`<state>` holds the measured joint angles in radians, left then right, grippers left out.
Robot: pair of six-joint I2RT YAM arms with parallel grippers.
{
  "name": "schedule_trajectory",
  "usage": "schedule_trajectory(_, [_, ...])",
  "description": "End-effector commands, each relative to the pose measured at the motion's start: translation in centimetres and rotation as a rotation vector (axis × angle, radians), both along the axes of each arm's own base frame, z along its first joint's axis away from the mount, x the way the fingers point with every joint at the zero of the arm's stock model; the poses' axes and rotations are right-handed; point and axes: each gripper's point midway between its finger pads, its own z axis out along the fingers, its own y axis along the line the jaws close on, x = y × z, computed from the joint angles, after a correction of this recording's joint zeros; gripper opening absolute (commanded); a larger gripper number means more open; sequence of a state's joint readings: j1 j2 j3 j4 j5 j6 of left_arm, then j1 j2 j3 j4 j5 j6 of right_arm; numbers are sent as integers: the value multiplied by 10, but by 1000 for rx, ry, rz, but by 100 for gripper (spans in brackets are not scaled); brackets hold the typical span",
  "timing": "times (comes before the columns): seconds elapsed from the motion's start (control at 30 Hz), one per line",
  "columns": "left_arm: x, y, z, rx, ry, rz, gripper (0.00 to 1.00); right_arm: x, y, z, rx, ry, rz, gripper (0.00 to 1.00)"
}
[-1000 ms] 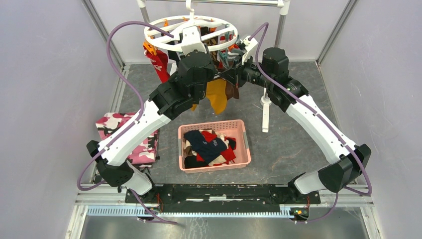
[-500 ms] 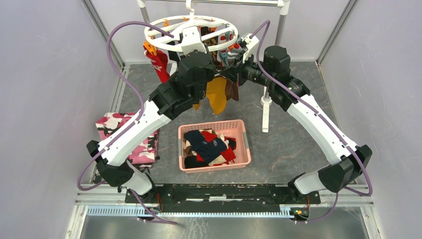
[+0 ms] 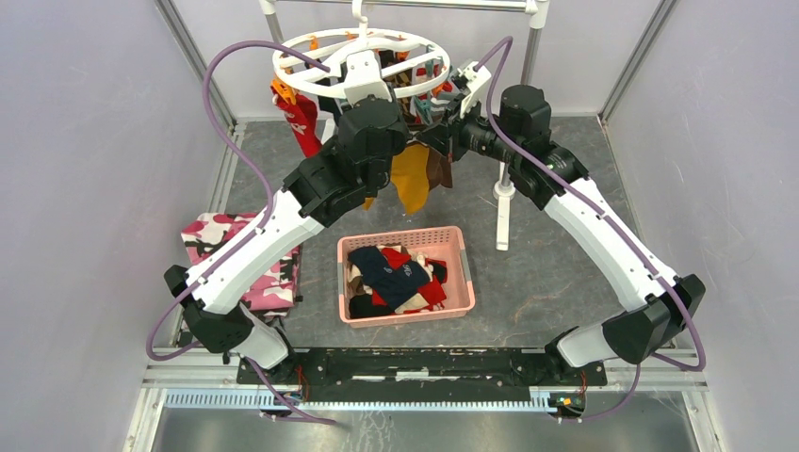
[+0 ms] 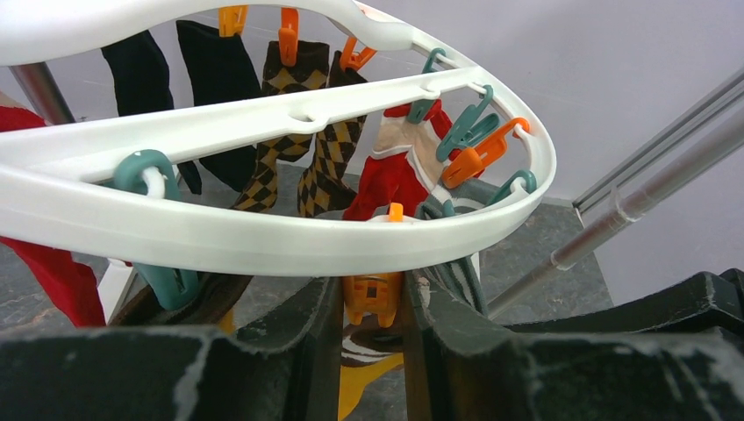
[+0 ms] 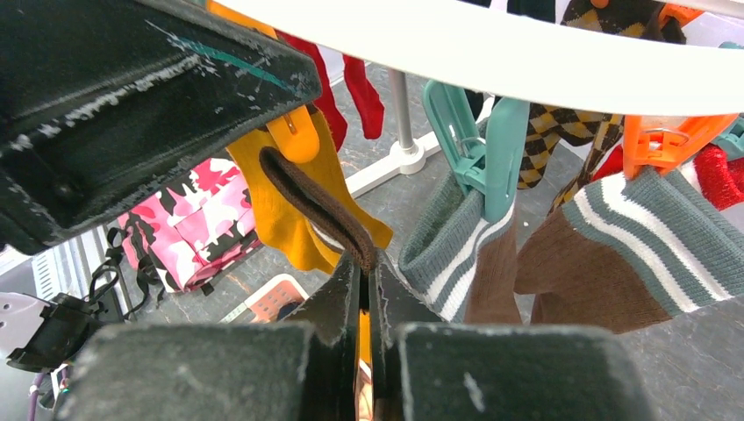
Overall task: Clip the socks to the hanger
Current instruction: Clamp the sock onto the hanger.
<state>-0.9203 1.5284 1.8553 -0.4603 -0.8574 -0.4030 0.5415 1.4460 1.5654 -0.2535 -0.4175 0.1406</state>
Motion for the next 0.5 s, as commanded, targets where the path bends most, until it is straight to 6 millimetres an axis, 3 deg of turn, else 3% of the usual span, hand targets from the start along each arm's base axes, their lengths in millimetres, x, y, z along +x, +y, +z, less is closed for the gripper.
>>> schedule_trajectory(0.0, [-3,3,14,-75,-33,3,3,-8,-3,43,56,-92,10,0])
schedule_trajectory(0.3, [-2,2,13,-70,-32,-3,3,-10,-3,55,66,-113,16,0])
schedule_trajectory(0.47, [-3,2,15,-75,-35,-8,2,-8,-3,40,42,-91,14,0])
